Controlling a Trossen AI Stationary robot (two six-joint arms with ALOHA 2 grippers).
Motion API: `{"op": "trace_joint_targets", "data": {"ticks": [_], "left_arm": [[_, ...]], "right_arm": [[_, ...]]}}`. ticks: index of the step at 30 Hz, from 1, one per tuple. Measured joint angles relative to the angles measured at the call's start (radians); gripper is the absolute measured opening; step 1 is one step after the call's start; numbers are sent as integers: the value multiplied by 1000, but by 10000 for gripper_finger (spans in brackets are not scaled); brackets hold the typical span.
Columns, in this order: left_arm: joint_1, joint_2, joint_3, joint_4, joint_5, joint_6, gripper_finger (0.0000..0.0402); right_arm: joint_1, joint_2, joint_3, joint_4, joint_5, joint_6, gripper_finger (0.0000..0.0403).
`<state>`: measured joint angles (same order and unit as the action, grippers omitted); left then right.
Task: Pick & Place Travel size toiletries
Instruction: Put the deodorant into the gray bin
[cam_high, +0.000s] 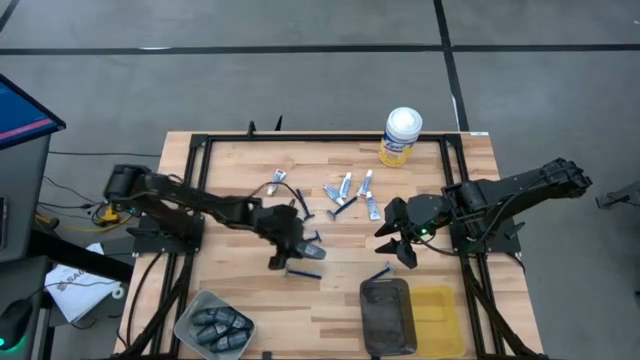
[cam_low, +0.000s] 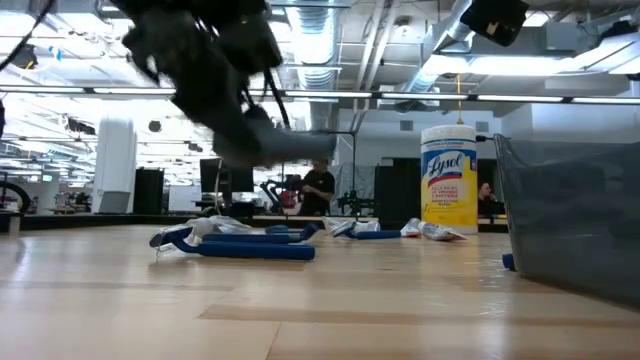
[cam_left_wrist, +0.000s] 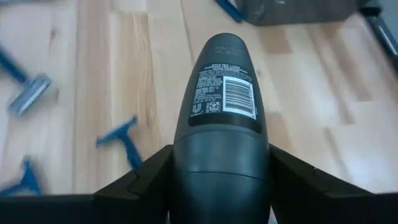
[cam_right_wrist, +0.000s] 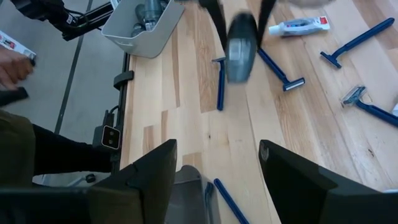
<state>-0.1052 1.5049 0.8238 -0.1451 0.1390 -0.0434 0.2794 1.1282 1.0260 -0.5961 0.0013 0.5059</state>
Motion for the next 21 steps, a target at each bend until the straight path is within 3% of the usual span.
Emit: {"op": "trace_joint_targets", "data": {"ticks": [7, 13, 16, 21], "left_arm": [[-126, -284, 0, -349, 19, -216, 201], [-378, -466, 0, -553, 20, -587, 201], [-535, -502, 0, -584, 20, -766, 201], [-758, -463, 0, -603, 23, -965, 203]], "right_arm": [[0, 0, 0, 4, 0, -8, 221], [0, 0, 0, 6, 0, -9, 221], [0, 0, 0, 6, 2, -16, 221], [-8, 5, 0, 6, 4, -18, 221]]}}
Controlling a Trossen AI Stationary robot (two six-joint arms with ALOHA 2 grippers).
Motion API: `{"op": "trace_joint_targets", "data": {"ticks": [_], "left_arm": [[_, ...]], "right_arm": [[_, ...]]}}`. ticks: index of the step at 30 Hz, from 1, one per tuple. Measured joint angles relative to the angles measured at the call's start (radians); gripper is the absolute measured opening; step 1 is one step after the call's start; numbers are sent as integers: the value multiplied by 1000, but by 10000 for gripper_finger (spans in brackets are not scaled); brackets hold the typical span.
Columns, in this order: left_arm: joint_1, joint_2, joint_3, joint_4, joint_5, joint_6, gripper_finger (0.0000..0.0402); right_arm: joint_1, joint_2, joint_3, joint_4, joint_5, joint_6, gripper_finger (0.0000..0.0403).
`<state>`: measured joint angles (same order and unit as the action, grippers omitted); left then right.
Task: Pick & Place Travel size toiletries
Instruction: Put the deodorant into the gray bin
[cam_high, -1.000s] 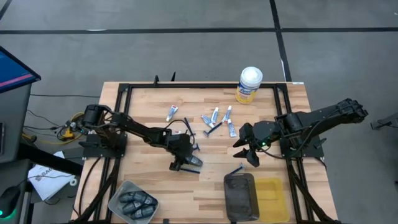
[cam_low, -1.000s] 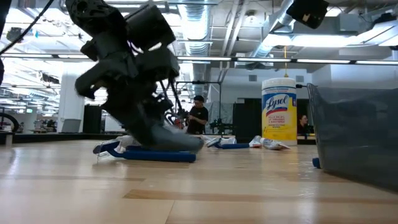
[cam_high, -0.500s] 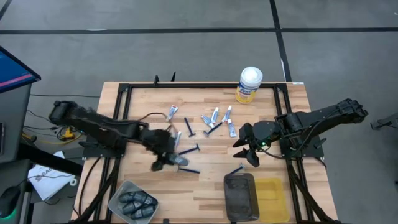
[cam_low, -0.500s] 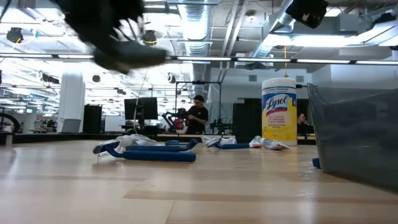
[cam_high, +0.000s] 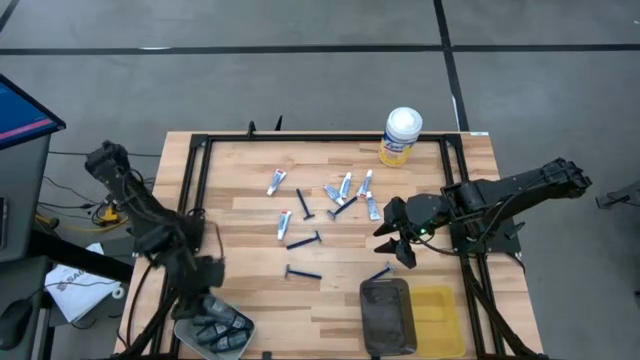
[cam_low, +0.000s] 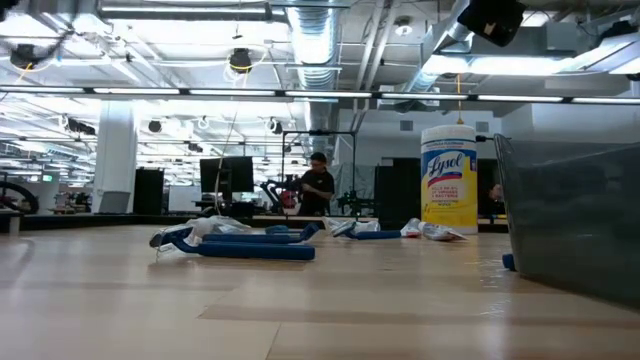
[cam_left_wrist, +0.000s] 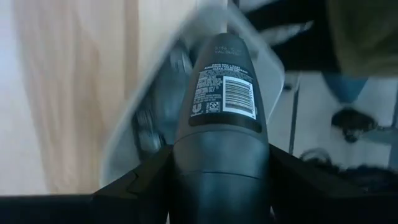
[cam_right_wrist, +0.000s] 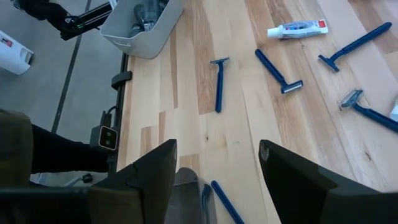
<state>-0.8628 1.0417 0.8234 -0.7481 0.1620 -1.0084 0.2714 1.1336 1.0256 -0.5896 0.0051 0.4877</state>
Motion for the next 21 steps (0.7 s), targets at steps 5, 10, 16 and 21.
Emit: {"op": "trace_joint_targets", "data": {"ticks": [5, 10, 16, 21], "left_arm": [[-128, 80, -1, 7, 3, -106, 204], [-199, 126, -1, 55, 8, -150, 206], [-219, 167, -1, 92, 78, -152, 216], [-220, 189, -1, 102, 119, -116, 232]], "right_arm": [[-9, 0, 0, 14, 3, 0, 221], [-23, 0, 0, 30, 3, 0, 221], [-27, 0, 0, 30, 3, 1, 221], [-27, 0, 0, 29, 3, 2, 221]]}}
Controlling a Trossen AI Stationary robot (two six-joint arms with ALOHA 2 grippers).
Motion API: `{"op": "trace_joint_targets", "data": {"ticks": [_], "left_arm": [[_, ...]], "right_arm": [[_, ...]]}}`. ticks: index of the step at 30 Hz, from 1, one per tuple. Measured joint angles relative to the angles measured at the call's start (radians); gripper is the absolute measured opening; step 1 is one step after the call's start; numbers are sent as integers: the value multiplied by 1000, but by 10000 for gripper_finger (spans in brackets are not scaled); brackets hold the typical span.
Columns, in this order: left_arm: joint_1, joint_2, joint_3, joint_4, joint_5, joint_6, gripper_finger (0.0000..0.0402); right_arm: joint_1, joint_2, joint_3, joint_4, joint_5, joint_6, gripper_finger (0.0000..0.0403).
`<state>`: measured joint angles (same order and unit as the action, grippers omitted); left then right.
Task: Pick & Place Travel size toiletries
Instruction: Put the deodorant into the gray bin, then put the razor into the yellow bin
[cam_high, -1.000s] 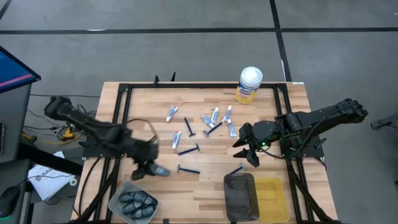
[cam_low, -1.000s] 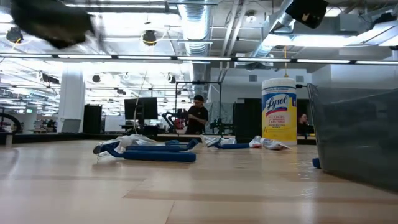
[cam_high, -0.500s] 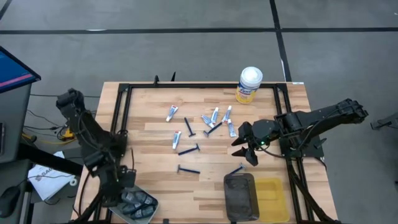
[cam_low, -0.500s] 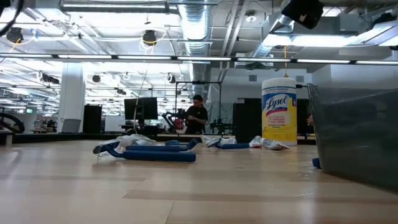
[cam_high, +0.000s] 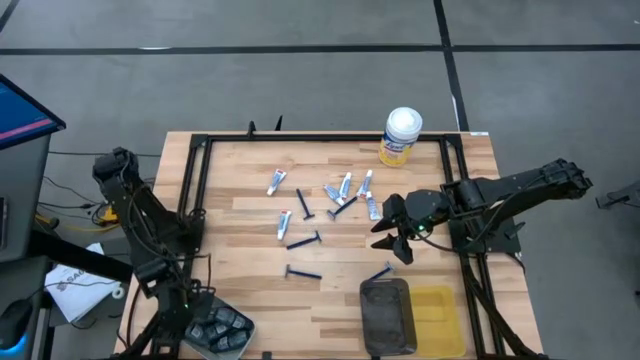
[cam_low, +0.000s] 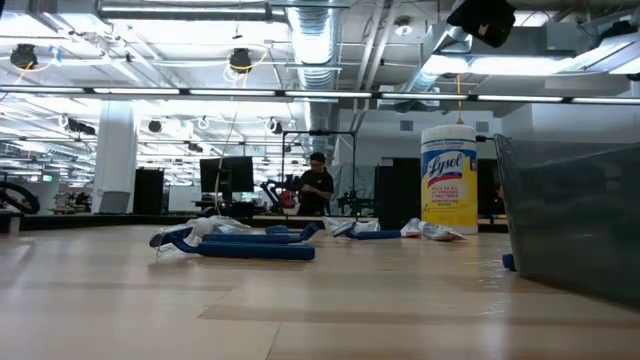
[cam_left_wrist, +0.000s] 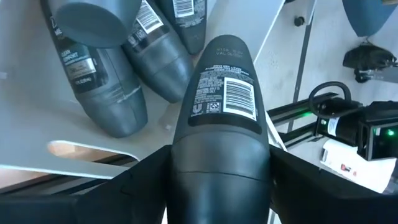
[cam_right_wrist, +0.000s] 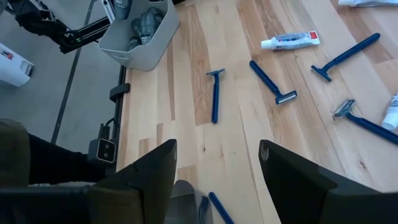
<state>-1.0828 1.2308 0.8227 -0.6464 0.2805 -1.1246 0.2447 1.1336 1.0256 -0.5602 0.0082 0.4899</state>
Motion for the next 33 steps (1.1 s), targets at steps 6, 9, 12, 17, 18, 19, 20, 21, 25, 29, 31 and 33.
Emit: {"op": "trace_joint_targets", "data": {"ticks": [6, 9, 12, 17, 18, 19, 20, 21, 25, 29, 31, 33], "left_arm": [[4, 0, 0, 0, 1, -8, 252], [4, 0, 0, 0, 4, -32, 268], [11, 0, 0, 0, 4, -65, 285], [43, -9, 0, 7, 4, -102, 306], [53, -15, 0, 8, 4, -104, 308], [65, -21, 0, 9, 4, -106, 309], [77, -28, 0, 10, 0, -108, 309], [87, -36, 0, 10, -8, -112, 309], [128, -76, 0, 13, -81, -112, 302], [169, -119, 0, 13, -186, -115, 298], [191, -141, 0, 13, -239, -115, 297], [215, -163, 0, 13, -283, -115, 297]], "right_arm": [[0, 0, 0, -12, 35, 16, 225], [-1, 0, 0, -13, 63, 17, 238], [-1, 0, 0, -13, 71, 17, 252], [-1, 0, 0, -27, 71, 17, 257], [-1, 0, 0, -43, 72, 16, 256], [-1, 0, 0, -71, 73, 15, 255], [-1, 0, 0, -105, 78, 12, 253], [-1, 0, 0, -150, 85, 12, 250], [-14, 0, 0, -340, 102, 70, 242], [-57, 13, 0, -475, 102, 279, 239], [-73, 37, 0, -517, 102, 361, 240], [-87, 71, 0, -538, 94, 420, 240]]}}
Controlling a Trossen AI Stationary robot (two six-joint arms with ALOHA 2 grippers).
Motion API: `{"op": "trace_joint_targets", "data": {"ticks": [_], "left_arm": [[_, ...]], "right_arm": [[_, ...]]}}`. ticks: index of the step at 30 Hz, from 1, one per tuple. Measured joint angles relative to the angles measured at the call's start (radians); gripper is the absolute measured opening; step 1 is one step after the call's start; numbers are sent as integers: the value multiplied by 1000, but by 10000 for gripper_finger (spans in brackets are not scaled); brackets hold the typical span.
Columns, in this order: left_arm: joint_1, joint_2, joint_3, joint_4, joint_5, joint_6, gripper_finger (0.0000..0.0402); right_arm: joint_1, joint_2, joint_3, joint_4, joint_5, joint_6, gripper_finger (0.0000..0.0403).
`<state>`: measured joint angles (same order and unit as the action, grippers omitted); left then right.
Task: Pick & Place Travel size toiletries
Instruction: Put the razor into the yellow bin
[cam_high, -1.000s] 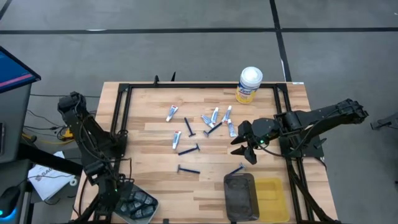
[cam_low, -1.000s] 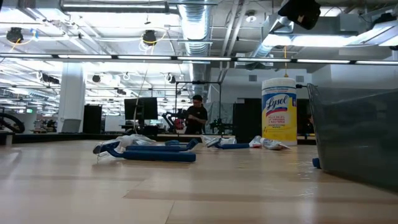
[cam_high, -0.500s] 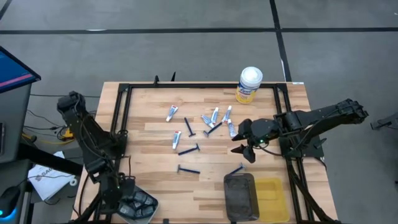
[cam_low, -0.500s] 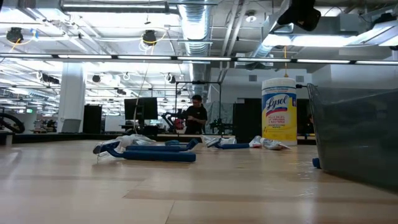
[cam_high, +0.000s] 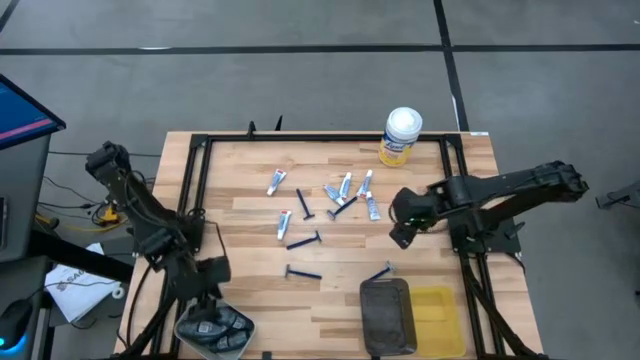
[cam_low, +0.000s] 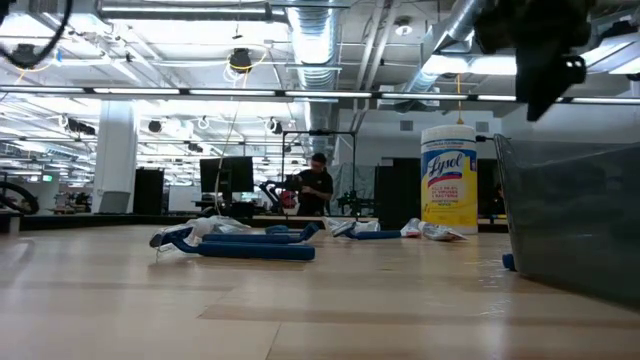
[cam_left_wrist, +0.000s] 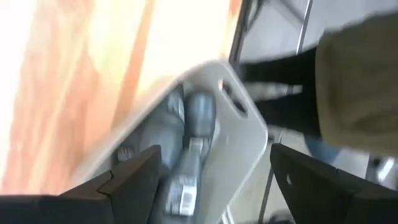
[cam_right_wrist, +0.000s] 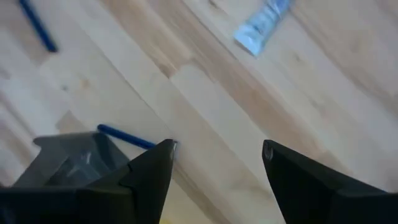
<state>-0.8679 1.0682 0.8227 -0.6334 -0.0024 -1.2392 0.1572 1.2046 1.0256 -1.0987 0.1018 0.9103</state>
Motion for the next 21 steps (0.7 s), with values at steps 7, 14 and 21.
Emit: {"op": "trace_joint_targets", "data": {"ticks": [7, 14, 21], "left_arm": [[64, -78, 0, -1, -117, 0, 297], [91, -162, 0, -1, -258, 9, 297], [91, -223, 0, -2, -368, 54, 297]], "right_arm": [[-64, 199, 0, -6, -99, 49, 240], [-77, 370, 0, 97, -257, -13, 240], [-76, 473, 0, 139, -335, -20, 240]]}}
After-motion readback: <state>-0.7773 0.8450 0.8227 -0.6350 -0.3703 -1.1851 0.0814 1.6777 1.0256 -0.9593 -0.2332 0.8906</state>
